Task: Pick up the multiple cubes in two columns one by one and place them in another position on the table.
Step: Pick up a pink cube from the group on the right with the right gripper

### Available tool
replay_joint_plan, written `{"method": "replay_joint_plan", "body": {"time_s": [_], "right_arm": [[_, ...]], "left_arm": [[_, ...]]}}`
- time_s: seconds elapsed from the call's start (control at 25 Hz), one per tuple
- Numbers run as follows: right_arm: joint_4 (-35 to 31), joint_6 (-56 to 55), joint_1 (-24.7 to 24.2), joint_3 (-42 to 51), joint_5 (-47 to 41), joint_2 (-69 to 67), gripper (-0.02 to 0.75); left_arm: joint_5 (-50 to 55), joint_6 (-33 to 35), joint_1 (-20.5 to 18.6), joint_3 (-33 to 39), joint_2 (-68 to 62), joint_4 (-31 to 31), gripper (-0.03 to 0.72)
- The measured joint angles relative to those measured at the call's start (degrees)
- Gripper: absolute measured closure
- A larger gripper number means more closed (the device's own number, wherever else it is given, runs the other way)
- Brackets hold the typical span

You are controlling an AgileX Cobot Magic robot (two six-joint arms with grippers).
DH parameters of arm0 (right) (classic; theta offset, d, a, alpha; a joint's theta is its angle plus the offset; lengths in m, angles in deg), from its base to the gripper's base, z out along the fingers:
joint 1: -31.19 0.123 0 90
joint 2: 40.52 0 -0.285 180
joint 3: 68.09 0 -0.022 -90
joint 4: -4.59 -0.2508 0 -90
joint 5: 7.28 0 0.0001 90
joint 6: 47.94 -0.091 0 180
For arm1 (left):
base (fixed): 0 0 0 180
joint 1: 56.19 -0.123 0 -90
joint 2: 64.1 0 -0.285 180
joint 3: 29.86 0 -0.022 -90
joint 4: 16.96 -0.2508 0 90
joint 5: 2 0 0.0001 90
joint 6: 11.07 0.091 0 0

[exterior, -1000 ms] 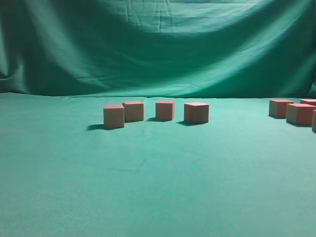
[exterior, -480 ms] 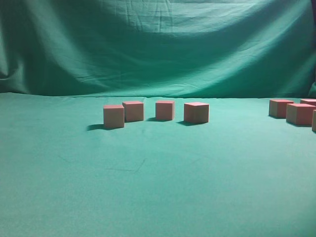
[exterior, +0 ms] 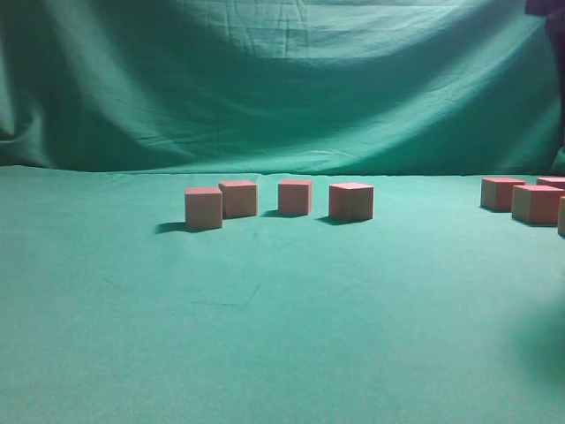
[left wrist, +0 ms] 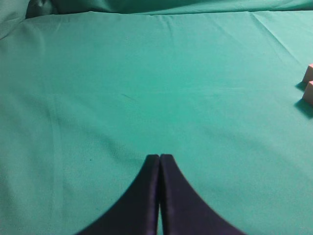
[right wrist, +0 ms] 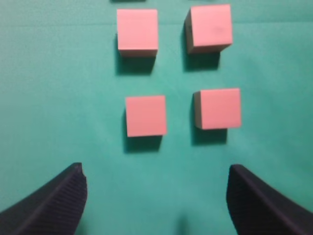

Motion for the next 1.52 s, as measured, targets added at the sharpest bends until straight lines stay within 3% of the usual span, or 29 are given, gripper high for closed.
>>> {"method": "replay_joint_plan", "body": {"time_s": [1.04,1.36,1.52], "right_arm": [[-0.65,1.2,0.0,0.0,10.81,-14.6,0.156],[0.47,0.81,0.0,0.0,11.18,-15.73,0.474],[0.82,0.62,0.0,0.0,11.41,-15.73,0.468]], "left_arm": [[0.0,0.0,0.0,0.0,0.0,0.0,0.688],[0.0,0.0,0.0,0.0,0.0,0.0,0.688],[0.0,0.0,0.0,0.0,0.0,0.0,0.688]]}}
